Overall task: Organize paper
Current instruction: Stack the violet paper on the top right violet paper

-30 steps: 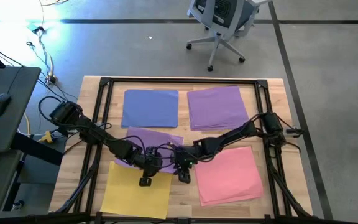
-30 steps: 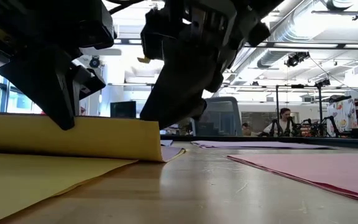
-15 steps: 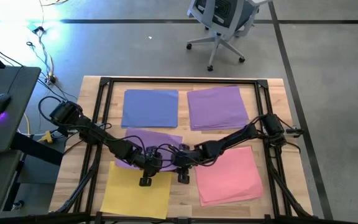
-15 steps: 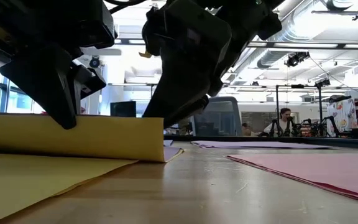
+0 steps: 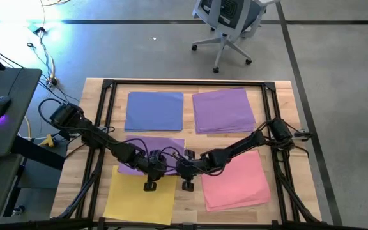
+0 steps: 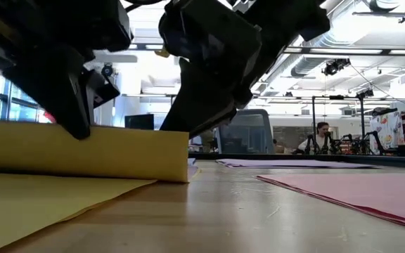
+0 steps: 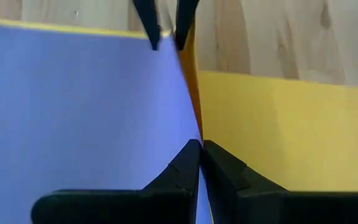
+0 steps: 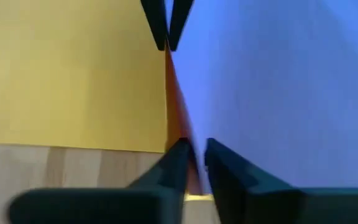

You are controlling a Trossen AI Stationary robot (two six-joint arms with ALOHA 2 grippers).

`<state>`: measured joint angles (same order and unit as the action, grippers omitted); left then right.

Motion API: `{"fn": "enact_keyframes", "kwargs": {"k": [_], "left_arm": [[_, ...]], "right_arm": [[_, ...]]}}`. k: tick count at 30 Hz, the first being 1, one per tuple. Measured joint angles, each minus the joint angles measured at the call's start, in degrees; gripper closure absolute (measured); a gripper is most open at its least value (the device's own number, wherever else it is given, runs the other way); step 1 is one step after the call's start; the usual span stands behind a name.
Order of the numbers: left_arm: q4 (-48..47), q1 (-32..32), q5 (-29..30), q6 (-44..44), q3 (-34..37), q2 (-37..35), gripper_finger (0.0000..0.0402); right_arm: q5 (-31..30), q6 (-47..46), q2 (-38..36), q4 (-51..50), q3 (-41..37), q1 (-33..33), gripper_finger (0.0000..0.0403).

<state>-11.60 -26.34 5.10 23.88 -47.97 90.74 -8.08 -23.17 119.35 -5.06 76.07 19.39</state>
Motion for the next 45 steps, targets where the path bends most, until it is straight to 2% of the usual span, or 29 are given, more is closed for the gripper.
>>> {"fn": "enact_keyframes", "kwargs": {"k": [4, 10, 15, 22, 26, 31, 34, 39, 45], "left_arm": [[-0.03, 0.16, 0.09, -0.07, 0.0, -4.38, 0.0399], [-0.53, 0.19, 2.88, -0.59, 0.0, -13.51, 0.0376], [-0.71, 0.19, 7.18, -1.34, -0.04, -18.8, 0.0355], [-1.33, 0.19, 10.71, -1.58, -0.04, -22.36, 0.0339], [-1.56, 0.19, 10.73, -1.49, -0.06, -22.96, 0.0339], [-1.53, 0.19, 10.69, -1.04, -0.04, -22.98, 0.0339], [-1.53, 0.19, 10.71, -1.03, -0.04, -22.98, 0.0339], [-1.6, 0.46, 11.08, -1.65, -0.04, -22.96, 0.0339], [-2.05, 2.14, 12.82, -3.01, -0.04, -22.93, 0.0339]], "right_arm": [[-4.78, -6.21, -0.82, -2.58, 0.0, 0.6, 0.0402], [-12.67, -7.91, -7.28, -11.85, 0.0, 1.78, 0.0403], [-18.56, -6.92, -13.98, -16.35, 0.0, 1.86, 0.0403], [-32.18, 0.13, -23.72, -20.58, 0.0, 2.19, 0.0403], [-40.61, 11.56, -29.15, -22.21, 0.0, 2.06, 0.0403], [-53.13, 35.66, -33.33, -20.54, 0.02, 0.89, 0.0403], [-57.84, 50.67, -34.35, -18.66, 0.02, -1.84, 0.0403], [-60.3, 74.2, -34.4, -17.82, 0.02, -8.7, 0.0403], [-58.09, 92.05, -34.61, -14.04, 0.02, -18.7, 0.0403]]}}
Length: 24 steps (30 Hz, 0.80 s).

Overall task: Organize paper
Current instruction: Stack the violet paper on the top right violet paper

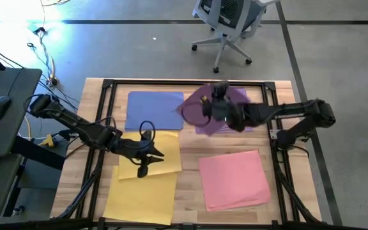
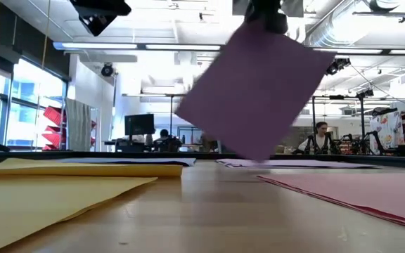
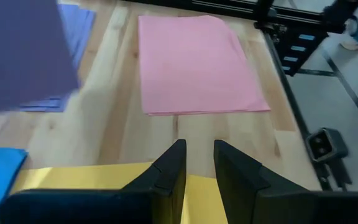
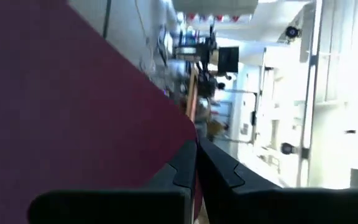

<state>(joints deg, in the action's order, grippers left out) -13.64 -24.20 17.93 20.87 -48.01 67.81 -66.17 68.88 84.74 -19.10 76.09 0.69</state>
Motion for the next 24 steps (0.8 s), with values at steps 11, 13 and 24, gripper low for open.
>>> {"fn": "enact_keyframes", "kwargs": {"k": [11, 13, 24], "left_arm": [[0.32, 8.46, 1.03, -11.89, 0.02, -0.57, 0.0339], [0.59, 10.92, 1.03, -15.21, 0.02, -0.67, 0.0339], [3.38, 24.64, -0.22, -28.28, 0.02, -2.05, 0.0339]], "right_arm": [[14.66, 17.52, -2.24, 17.42, 1.9, -11.28, 0.0403], [17.62, 13.32, -2.61, 10.42, 2.25, -11.69, 0.0403], [35.58, -12.49, -2.24, -20.12, -5.54, -8.71, 0.0403]]}}
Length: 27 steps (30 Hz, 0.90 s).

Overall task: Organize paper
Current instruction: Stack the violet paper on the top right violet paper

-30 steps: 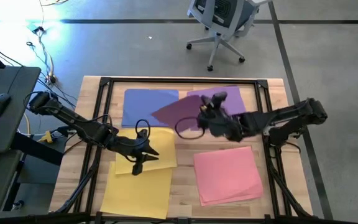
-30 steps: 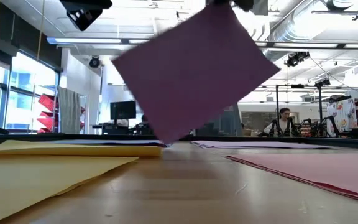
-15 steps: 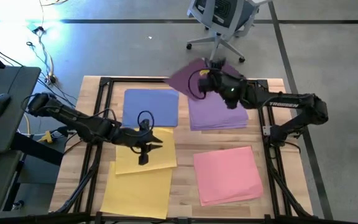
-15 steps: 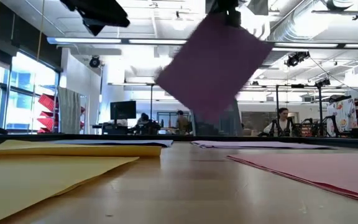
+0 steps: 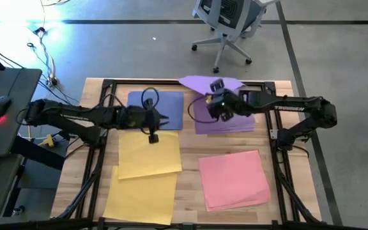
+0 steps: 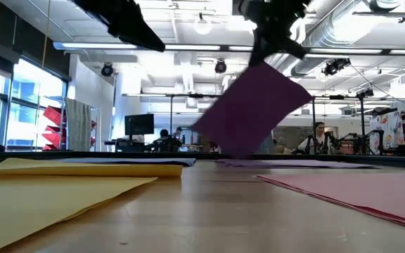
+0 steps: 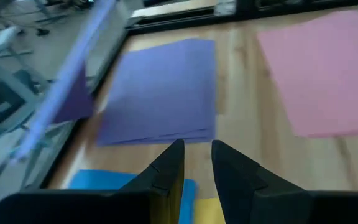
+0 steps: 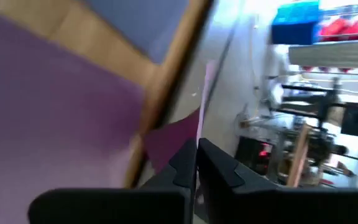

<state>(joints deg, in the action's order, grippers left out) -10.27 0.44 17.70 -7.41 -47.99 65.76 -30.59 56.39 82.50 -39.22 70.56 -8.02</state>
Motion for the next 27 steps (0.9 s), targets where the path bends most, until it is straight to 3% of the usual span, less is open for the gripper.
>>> {"fn": "enact_keyframes", "kwargs": {"k": [3, 6, 12, 22, 27], "left_arm": [[1.46, 3.03, -3.75, -1.8, 0.0, 0.04, 0.0339], [2.01, 5.5, -7.07, -2.78, 0.0, 0.04, 0.0339], [4.98, 9.19, -5.9, 0.09, 0.0, 0.37, 0.0339], [16.21, 13.3, -4.69, 6.76, 0.0, 8.51, 0.0339], [17.55, 13.87, -5.26, 7.79, -2.67, 15.62, 0.0339]], "right_arm": [[3.47, 0.85, -0.01, -0.18, -2.76, 2.34, 0.0403], [8.0, -4.41, -0.05, 0.08, -4.23, 4.7, 0.0403], [18.71, -10.2, -0.22, -8.56, -8.32, 7.59, 0.0403], [15.45, -0.57, -9.6, -11.31, -26.53, -3.43, 0.0403], [19.03, 4.47, -12.55, -12.78, -30.66, -10.05, 0.0403]]}}
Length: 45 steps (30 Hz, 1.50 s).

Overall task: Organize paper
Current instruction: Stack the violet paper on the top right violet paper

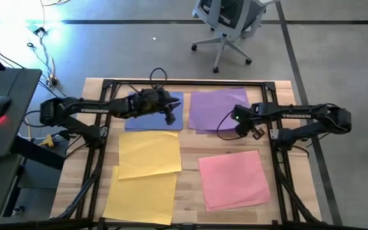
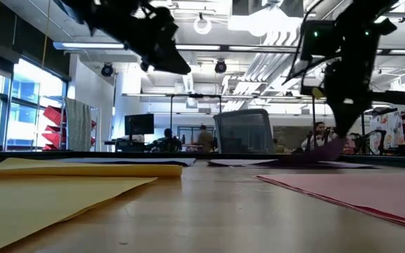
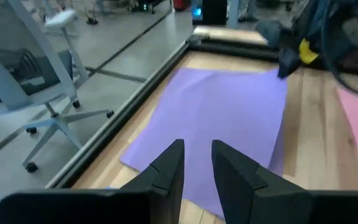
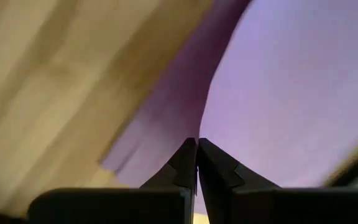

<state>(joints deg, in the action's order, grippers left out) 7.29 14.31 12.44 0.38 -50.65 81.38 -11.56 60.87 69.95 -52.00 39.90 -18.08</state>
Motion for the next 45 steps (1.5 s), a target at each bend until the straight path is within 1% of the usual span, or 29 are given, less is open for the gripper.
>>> {"fn": "enact_keyframes", "kwargs": {"k": [5, 7, 12, 18, 22, 24, 26, 28, 35, 38, 41, 43, 45], "left_arm": [[-0.23, 0.15, -3.44, -0.89, -5.32, 6.8, 0.0339], [-0.49, 0.26, -5.14, -1.74, -7.62, 8.83, 0.0339], [-2.7, 0.8, -6.77, -2.46, -11.7, 13.09, 0.0339], [-4.32, 1.71, -10.09, -3.48, -12.42, 15.78, 0.0339], [-4.6, 2.24, -10.71, -2.24, -12.42, 16.37, 0.0339], [-4.57, 2.25, -10.71, -2.12, -12.42, 16.37, 0.0339], [-4.57, 2.25, -10.73, -2.12, -12.46, 16.37, 0.0339], [-4.7, 2.25, -10.73, -2.12, -12.46, 16.37, 0.0339], [-5.07, 2.19, -10.77, -1.9, -12.46, 16.37, 0.0339], [-6.18, 2.19, -10.8, -0.26, -12.46, 16.37, 0.0339], [-8.22, 2.14, -10.88, 3.06, -12.44, 16.37, 0.0339], [-9.72, 2.14, -10.9, 5.29, -12.44, 16.37, 0.0339], [-10.62, 2.27, -11.5, 6.27, -12.45, 16.4, 0.0339]], "right_arm": [[-3.48, 11.54, 0.88, 0.02, -2.54, -4.03, 0.0403], [-4.84, 12.57, 1.36, 1.5, -3.18, -5.93, 0.0403], [-2.8, 15.57, 1.31, 5.67, -5.51, -9.47, 0.0403], [-0.5, 15.77, 1.31, 6.16, -7.56, -11.29, 0.0403], [0.87, 11.05, 1.33, 6.35, -8.19, -11.27, 0.0403], [2.67, 8.49, 1.33, 6.39, -8.18, -11.31, 0.04], [3.14, 6.02, 1.33, 6.63, -8.19, -11.31, 0.0389], [1.2, 4.94, 1.33, 7.27, -8.19, -11.31, 0.037], [-4.62, 4.67, 1.33, 8.07, -8.19, -11.31, 0.0267], [-6.77, 4.5, 0.9, 3.83, -6.97, -11.31, 0.0235], [-6.7, 0.12, -0.33, -0.85, -3.97, -11.31, 0.0218], [-6.6, -3.51, -0.93, -5.18, -1.05, -11.31, 0.0215], [-6.57, -9.07, -1.09, -7.75, 1.9, -11.31, 0.0216]]}}
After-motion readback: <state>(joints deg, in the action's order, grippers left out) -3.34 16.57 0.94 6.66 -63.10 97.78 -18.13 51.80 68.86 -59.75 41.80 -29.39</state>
